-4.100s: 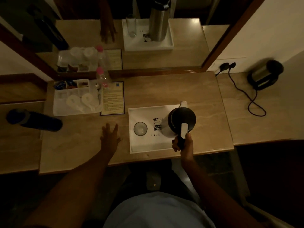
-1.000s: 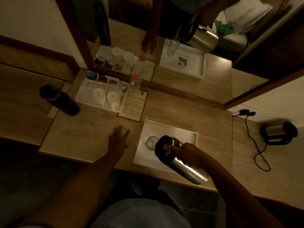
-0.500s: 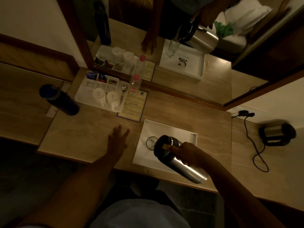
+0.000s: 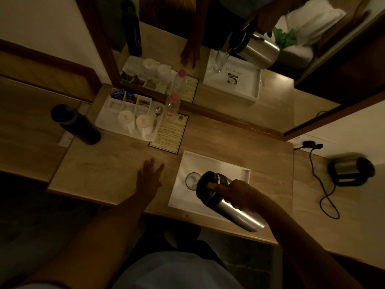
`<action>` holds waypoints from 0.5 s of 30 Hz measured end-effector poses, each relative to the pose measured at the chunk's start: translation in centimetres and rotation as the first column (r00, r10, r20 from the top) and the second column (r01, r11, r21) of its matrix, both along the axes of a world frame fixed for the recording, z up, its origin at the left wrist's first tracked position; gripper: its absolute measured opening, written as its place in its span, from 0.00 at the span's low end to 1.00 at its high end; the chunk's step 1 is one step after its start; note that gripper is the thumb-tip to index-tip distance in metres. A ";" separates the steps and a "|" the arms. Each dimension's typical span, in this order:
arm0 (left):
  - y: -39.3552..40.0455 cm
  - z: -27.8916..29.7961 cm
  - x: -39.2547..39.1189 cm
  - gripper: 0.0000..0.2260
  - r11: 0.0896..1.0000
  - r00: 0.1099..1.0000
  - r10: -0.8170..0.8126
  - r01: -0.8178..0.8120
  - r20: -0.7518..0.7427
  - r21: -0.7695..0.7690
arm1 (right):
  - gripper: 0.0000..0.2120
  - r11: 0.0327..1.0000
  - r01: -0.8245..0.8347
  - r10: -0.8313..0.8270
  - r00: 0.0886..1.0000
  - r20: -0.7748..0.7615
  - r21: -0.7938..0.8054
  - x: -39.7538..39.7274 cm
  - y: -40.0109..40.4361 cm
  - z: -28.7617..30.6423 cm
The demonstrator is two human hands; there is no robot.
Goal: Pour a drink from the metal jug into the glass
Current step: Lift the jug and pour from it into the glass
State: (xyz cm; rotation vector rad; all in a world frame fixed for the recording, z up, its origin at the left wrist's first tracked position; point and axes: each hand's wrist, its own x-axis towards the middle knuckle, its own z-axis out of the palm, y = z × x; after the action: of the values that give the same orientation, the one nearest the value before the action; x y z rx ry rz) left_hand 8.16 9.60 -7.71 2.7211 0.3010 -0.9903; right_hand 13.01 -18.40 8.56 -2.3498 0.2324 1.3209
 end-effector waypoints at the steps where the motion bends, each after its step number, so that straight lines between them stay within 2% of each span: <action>1: 0.0 0.0 0.0 0.37 1.000 1.000 0.001 -0.001 0.001 -0.001 | 0.26 1.000 0.000 0.000 1.000 0.001 -0.002 0.0 0.0 0.0; 15: 0.1 0.0 0.0 0.37 1.000 1.000 -0.013 0.013 0.013 0.016 | 0.25 1.000 0.009 -0.009 1.000 0.004 -0.003 0.3 -0.4 -0.5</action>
State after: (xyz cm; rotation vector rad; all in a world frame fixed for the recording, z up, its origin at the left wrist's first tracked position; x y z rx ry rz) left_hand 8.17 9.69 -7.69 2.7457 0.2906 -0.9768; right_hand 13.34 -18.76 8.04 -2.3509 0.2434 1.3122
